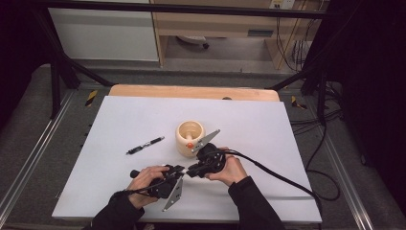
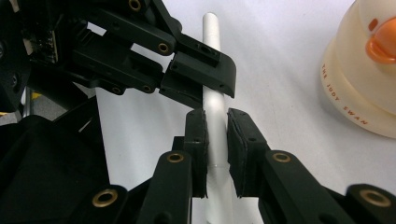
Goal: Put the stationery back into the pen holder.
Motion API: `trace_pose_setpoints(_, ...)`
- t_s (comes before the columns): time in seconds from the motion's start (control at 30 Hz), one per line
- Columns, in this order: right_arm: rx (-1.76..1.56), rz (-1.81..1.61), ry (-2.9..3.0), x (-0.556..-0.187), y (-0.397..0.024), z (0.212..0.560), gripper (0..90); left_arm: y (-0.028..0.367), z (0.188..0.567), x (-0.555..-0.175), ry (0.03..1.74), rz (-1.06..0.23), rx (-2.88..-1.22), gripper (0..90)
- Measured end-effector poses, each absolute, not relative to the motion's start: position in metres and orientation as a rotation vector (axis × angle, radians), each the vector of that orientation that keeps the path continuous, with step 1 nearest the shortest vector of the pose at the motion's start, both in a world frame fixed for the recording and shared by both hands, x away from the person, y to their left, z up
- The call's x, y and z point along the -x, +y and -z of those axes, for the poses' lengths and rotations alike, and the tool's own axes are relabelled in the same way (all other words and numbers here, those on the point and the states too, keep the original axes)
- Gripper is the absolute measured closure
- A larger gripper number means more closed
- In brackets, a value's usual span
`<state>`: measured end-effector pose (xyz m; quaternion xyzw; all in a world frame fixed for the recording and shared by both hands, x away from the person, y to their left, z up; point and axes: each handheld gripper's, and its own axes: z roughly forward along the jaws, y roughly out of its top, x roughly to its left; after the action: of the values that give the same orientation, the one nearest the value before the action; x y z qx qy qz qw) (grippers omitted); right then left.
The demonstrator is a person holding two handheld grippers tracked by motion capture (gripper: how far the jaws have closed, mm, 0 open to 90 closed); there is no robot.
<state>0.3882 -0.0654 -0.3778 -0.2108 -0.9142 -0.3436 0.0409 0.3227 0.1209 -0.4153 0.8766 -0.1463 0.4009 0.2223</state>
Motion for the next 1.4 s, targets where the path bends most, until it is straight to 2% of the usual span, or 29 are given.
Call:
trace_pose_setpoints(0.53, 0.663, 1.080, -2.795, -0.387, -0.067, 0.375, 77.1, 0.119, 0.415, -0.322, -0.403, -1.135, -2.407, 78.5)
trace_pose_setpoints(0.8, 0.688, 1.163, -2.807, -0.384, -0.077, 0.367, 58.1, 0.128, 0.412, -0.324, -0.331, -1.120, -2.412, 78.5)
trace_pose_setpoints(0.93, 0.767, 1.273, -2.811, -0.383, -0.093, 0.364, 40.9, 0.133, 0.412, -0.326, -0.277, -1.110, -2.412, 78.5)
trace_pose_setpoints(1.13, 0.874, 1.341, -2.820, -0.381, -0.116, 0.370, 23.0, 0.140, 0.409, -0.329, -0.203, -1.079, -2.421, 78.4)
trace_pose_setpoints(1.4, 1.062, 1.333, -2.824, -0.383, -0.144, 0.386, 8.0, 0.148, 0.404, -0.334, -0.041, -0.976, -2.380, 78.5)
